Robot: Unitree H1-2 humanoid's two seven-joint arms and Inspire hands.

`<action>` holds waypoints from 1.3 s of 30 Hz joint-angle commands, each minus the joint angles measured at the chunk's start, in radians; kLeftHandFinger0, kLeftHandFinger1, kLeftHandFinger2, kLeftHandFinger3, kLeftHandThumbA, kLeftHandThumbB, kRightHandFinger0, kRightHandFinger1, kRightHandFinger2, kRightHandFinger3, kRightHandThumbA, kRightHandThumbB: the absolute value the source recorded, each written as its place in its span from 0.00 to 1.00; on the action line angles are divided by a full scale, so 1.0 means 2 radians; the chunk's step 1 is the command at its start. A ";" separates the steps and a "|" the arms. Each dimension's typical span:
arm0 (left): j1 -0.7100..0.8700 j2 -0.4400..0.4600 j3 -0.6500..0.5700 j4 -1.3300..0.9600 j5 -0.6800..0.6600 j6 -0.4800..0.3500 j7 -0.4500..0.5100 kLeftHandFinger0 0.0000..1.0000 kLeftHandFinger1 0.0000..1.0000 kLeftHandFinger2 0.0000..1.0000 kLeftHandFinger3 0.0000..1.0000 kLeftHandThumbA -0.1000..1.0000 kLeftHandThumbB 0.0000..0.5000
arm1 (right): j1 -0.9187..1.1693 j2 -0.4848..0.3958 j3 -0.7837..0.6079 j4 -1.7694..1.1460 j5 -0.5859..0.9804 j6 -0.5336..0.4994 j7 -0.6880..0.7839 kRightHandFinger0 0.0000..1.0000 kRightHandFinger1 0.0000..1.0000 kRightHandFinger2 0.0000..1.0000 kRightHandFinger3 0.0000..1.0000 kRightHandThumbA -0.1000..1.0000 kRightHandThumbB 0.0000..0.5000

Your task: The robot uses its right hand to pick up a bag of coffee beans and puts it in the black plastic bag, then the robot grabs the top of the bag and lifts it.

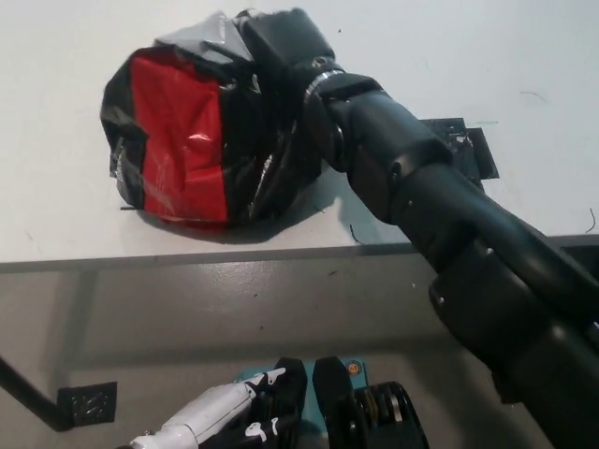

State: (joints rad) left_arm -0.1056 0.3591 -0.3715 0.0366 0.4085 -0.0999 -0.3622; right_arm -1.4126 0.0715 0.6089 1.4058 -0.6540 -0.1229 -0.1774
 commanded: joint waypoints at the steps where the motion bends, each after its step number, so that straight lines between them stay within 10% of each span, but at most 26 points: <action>1: -0.012 0.007 -0.002 -0.009 0.004 -0.009 -0.007 0.83 0.87 0.94 1.00 1.00 0.56 | -0.040 -0.017 -0.039 -0.010 0.049 0.026 0.128 1.00 1.00 1.00 1.00 0.85 1.00; 15: -0.008 0.010 -0.006 -0.015 0.007 0.004 -0.017 0.87 0.91 0.99 1.00 1.00 0.58 | -0.121 -0.071 -0.212 -0.090 0.187 0.014 0.223 1.00 1.00 1.00 1.00 0.94 1.00; 22: -0.010 0.008 -0.005 -0.007 0.003 -0.003 -0.019 0.88 0.90 0.98 1.00 1.00 0.56 | -0.198 -0.088 -0.375 -0.115 0.334 0.095 0.284 1.00 1.00 1.00 1.00 0.84 1.00; 29: -0.006 0.007 -0.008 -0.007 0.011 0.000 -0.018 0.85 0.88 0.96 1.00 1.00 0.59 | -0.213 -0.128 -0.460 -0.225 0.406 0.193 0.301 1.00 1.00 1.00 1.00 1.00 1.00; 39: 0.015 0.010 0.020 -0.014 -0.013 -0.006 0.001 0.82 0.86 0.94 1.00 1.00 0.58 | 0.003 -0.229 -0.411 -0.740 0.315 0.173 0.313 1.00 1.00 1.00 1.00 1.00 1.00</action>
State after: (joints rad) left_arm -0.0970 0.3586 -0.3769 0.0407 0.4240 -0.0978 -0.3799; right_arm -1.5218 -0.1221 -0.1750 0.9003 -0.1307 0.0918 0.3163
